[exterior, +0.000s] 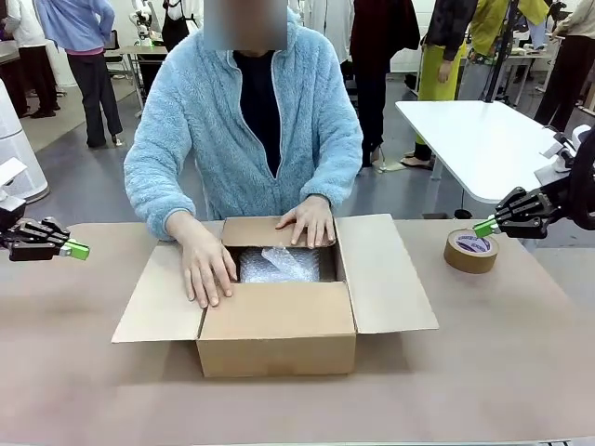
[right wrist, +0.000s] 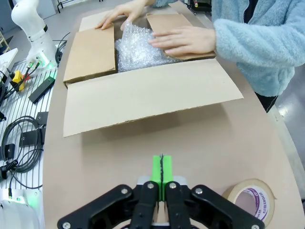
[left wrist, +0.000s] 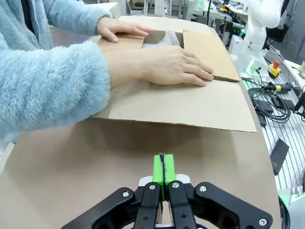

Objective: Wrap the clocks to prevent damage.
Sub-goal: Push the right (or left) flap of the Package Box to close it.

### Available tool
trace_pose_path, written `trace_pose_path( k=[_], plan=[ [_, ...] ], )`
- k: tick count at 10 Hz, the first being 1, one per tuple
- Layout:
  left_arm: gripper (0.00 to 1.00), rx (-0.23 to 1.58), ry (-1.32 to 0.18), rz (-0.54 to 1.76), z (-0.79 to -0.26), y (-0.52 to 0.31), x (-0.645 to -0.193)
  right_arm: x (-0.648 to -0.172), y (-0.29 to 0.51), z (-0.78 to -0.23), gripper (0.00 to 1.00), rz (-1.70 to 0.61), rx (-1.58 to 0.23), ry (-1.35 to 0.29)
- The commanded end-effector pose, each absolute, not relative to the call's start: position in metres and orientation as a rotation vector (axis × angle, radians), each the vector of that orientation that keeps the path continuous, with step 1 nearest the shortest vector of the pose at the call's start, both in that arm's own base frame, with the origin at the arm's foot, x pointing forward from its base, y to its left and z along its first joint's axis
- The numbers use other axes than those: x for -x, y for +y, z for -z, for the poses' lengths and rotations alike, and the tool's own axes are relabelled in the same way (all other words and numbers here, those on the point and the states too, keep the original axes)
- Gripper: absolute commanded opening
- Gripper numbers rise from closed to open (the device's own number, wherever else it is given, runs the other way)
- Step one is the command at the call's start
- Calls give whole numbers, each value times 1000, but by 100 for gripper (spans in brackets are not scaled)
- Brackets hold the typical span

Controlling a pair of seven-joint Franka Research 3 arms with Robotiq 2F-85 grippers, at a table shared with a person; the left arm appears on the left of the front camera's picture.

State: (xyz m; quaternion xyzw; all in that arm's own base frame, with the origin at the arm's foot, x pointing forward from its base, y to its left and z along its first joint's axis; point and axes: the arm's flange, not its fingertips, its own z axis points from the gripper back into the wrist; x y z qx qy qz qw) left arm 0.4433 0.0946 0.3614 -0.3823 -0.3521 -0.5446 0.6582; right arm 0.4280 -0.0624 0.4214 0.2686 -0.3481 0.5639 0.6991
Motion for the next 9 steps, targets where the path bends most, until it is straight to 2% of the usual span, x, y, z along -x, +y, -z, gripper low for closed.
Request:
trace_pose_path(
  k=[1, 9],
  plan=[
    [0, 868, -784, 1226, -363, 95, -444, -426, -64, -424, 1, -1258, -600, -774],
    [0, 868, -784, 1226, -363, 95, -444, -426, -64, -424, 1, -1258, -600, -774]
  ],
)
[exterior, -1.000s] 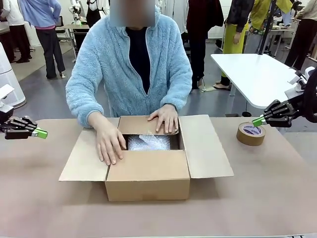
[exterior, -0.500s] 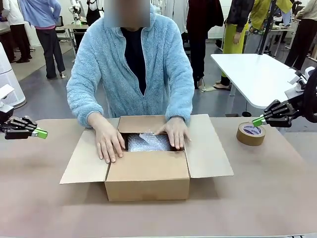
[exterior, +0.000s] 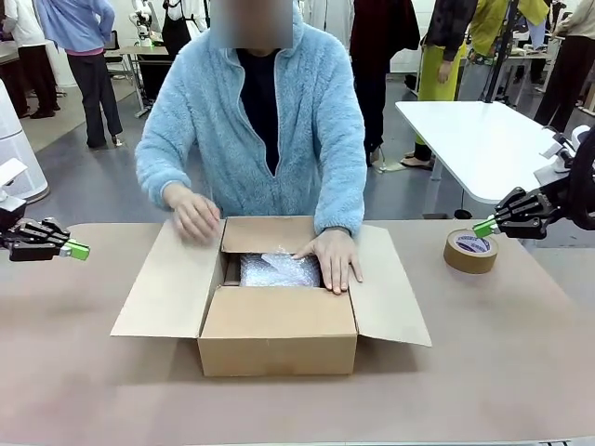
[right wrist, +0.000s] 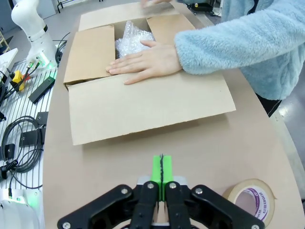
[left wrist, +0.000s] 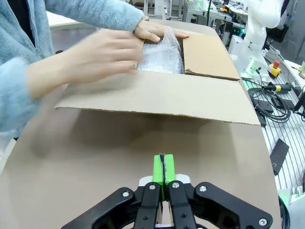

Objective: Wrap the clocks to prevent damage.
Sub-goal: Push the right (or left) flap of the Package Box to close it.

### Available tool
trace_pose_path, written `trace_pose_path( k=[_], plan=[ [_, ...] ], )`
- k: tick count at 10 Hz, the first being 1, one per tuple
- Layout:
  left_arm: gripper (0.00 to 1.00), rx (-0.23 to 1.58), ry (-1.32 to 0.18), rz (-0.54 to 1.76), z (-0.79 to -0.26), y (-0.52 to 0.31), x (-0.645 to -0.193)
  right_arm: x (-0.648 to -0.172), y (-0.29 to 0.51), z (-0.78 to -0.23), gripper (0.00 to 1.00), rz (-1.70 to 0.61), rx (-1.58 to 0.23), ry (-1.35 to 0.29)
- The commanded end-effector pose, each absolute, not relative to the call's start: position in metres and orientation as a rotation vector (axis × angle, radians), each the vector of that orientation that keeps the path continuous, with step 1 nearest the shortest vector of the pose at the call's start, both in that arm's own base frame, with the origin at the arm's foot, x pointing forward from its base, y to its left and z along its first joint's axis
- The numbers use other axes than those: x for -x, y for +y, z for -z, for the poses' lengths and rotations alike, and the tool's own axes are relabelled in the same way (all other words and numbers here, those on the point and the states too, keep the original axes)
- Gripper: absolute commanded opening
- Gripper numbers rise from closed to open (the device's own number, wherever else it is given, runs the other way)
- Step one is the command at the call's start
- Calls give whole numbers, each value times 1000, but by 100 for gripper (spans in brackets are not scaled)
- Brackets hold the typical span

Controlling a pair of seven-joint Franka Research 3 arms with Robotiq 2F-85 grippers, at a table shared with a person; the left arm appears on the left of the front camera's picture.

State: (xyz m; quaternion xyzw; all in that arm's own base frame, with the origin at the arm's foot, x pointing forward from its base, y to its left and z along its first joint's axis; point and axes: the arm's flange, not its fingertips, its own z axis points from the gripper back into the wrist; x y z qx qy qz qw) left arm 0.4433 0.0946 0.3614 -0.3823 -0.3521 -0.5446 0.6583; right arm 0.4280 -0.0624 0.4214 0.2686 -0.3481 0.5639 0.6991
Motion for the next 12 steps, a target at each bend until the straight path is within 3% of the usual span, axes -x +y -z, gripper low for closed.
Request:
trace_pose_path(
  k=[1, 6, 12],
  plan=[
    [0, 868, -784, 1226, -363, 95, -444, -426, -64, -424, 1, -1258, -600, -774],
    [0, 866, -797, 1233, -361, 95, -443, -426, -64, -424, 1, -1258, -600, -774],
    [0, 818, -825, 1335, -290, 13, -461, -426, -64, -424, 1, -1258, -600, -774]
  ],
)
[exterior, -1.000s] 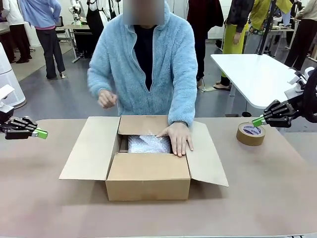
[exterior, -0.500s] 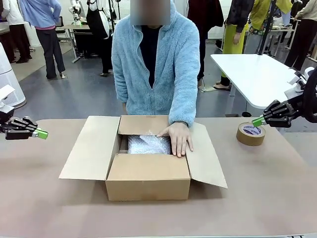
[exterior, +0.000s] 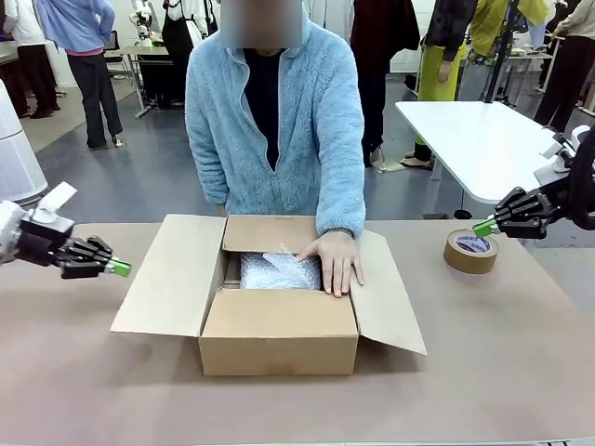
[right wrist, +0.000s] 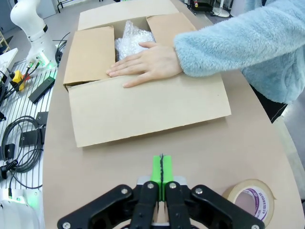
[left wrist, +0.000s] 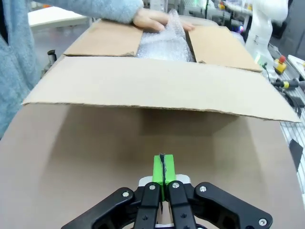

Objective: Wrap the clocks to prevent damage.
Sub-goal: Push the right (or left) flap of the Package Box to close it.

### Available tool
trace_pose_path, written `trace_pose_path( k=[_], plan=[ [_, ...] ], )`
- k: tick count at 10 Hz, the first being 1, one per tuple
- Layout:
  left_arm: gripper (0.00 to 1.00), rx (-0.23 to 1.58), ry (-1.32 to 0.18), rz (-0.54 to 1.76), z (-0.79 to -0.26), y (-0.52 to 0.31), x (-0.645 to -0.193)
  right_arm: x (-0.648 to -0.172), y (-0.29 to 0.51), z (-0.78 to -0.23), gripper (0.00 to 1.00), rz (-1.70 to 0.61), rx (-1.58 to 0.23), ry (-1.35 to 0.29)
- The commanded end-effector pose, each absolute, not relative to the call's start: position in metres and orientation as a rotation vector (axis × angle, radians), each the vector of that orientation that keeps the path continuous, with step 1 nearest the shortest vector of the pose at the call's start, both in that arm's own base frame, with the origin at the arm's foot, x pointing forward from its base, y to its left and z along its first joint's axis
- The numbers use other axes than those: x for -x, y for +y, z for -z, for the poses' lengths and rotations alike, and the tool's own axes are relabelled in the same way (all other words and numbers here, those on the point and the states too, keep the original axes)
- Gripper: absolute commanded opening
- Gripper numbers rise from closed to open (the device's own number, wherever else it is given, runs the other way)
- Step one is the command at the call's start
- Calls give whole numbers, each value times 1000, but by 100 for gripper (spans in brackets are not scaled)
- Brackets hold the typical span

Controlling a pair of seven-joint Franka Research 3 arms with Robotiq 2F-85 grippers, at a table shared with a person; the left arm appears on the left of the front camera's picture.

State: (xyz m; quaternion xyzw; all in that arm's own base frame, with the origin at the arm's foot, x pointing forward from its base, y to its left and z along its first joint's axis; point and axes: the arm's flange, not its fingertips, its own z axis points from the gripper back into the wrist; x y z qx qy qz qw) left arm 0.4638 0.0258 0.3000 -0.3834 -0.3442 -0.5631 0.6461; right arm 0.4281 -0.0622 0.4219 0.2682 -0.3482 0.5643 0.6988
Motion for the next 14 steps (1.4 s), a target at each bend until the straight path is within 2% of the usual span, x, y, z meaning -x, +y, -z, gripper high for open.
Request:
trace_pose_path(
  k=[1, 5, 8, 10, 14],
  plan=[
    [0, 784, -830, 1383, -285, -2, -466, -426, -64, -424, 1, -1258, -600, -774],
    [0, 836, -927, 1372, -266, -9, -456, -426, -64, -424, 1, -1258, -600, -774],
    [0, 1015, -875, 1351, -270, -13, -451, -426, -64, -424, 1, -1258, -600, -774],
    [0, 1144, -901, 1332, -277, -21, -441, -426, -64, -424, 1, -1258, -600, -774],
    [0, 1265, -1022, 1281, -300, -50, -435, -426, -64, -424, 1, -1258, -600, -774]
  ],
)
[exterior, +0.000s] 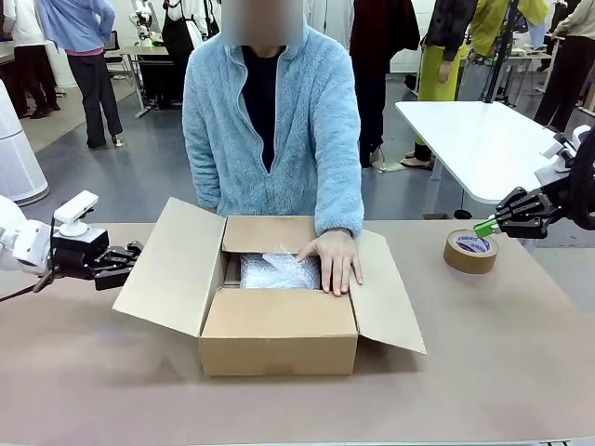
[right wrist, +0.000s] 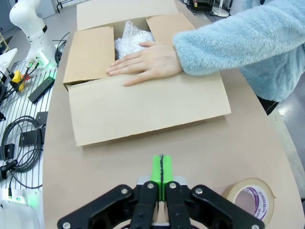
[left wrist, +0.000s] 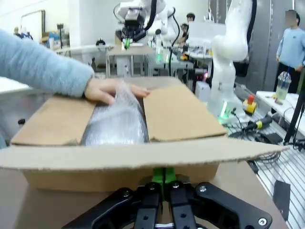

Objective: Wrap the clocks to prevent damage.
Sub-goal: Push the right (or left) flap of the Package Box to close it.

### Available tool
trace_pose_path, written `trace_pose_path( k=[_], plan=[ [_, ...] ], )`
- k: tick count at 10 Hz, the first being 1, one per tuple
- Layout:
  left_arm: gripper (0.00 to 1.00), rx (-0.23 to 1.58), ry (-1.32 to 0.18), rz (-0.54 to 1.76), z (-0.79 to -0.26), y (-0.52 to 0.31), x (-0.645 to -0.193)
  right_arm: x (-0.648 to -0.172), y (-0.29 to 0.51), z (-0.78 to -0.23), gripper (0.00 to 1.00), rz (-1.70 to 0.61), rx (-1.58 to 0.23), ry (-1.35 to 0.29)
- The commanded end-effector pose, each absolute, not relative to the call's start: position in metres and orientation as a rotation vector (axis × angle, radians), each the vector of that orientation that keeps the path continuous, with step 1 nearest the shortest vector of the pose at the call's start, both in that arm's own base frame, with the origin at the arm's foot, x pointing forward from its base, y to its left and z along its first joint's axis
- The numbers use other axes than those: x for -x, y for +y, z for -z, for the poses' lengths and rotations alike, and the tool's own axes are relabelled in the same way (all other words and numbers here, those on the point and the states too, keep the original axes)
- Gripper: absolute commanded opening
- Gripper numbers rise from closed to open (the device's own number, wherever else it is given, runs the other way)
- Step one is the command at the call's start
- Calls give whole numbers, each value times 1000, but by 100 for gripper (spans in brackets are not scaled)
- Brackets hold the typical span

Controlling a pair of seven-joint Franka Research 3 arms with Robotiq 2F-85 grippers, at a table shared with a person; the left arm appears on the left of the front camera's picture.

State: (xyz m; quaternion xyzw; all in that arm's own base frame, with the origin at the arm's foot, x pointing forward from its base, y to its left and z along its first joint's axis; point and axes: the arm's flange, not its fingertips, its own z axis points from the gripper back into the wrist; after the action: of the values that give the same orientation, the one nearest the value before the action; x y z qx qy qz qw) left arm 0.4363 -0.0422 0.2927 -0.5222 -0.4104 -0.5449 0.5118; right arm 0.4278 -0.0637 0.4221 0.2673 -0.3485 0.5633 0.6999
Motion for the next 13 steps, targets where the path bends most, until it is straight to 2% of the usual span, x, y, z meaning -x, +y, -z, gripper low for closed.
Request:
trace_pose_path(
  k=[1, 7, 13],
  plan=[
    [0, 1235, -1016, 1321, -304, -67, -431, -426, -64, -424, 1, -1258, -600, -774],
    [0, 1179, -1078, 1363, -326, -150, -435, -426, -64, -424, 1, -1258, -600, -774],
    [0, 1057, -1011, 1357, -285, -174, -459, -426, -64, -424, 1, -1258, -600, -774]
  ],
)
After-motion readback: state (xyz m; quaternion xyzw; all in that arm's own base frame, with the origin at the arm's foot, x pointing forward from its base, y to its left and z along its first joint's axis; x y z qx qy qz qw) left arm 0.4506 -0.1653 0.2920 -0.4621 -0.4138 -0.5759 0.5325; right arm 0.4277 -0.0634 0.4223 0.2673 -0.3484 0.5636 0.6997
